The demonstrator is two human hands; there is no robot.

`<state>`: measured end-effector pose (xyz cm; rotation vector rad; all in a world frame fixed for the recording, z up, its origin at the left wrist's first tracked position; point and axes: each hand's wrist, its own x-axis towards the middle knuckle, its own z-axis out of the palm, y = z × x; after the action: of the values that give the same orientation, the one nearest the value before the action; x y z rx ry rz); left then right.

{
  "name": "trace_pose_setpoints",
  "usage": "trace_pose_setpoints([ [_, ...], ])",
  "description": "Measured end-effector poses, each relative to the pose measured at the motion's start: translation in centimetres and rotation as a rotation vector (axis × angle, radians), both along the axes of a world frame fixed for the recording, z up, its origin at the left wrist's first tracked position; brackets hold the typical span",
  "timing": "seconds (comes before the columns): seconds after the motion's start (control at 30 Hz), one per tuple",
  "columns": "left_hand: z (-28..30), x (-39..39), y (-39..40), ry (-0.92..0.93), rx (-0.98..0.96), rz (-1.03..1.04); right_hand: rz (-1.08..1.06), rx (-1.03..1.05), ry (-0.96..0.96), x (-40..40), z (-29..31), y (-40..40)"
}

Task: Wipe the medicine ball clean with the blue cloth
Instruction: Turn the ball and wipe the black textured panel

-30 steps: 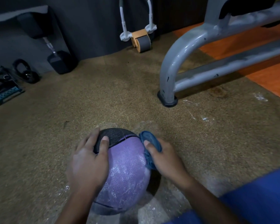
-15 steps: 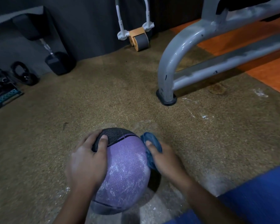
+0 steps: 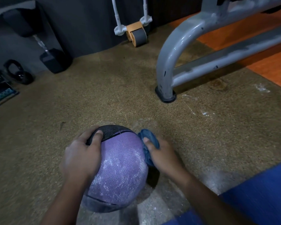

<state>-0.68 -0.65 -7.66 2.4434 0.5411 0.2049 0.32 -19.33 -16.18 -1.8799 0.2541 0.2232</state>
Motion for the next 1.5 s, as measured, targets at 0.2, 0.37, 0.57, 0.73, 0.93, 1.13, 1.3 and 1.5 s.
trace_pose_setpoints([
  [0.2, -0.1, 0.6, 0.6, 0.013, -0.042, 0.006, 0.182, -0.317, -0.390, -4.1, 5.4, 1.4],
  [0.37, 0.0, 0.6, 1.2, 0.002, -0.085, 0.018, 0.077, -0.122, -0.154, 1.2, 2.5, 1.3],
  [0.57, 0.1, 0.8, 1.3, 0.014, -0.103, 0.049, -0.031, -0.147, -0.167, -3.5, 0.0, 1.4],
  [0.73, -0.1, 0.7, 1.3, 0.012, -0.088, 0.047, 0.134, -0.392, -0.457, -4.6, 4.3, 2.5],
  [0.93, -0.1, 1.0, 1.0, 0.020, -0.063, 0.055, 0.014, -0.158, -0.108, -0.1, 1.5, 0.8],
  [1.13, -0.1, 2.1, 0.7, 0.031, -0.032, 0.044, 0.123, -0.315, -0.315, -6.8, 3.4, 1.4],
  [1.3, -0.1, 1.9, 0.8, 0.025, -0.054, 0.033, 0.098, -0.367, -0.376, -4.1, 3.9, 1.6],
  [1.5, 0.1, 2.1, 1.1, 0.035, -0.064, 0.065, 0.030, -0.230, -0.136, -2.8, 1.0, 0.4],
])
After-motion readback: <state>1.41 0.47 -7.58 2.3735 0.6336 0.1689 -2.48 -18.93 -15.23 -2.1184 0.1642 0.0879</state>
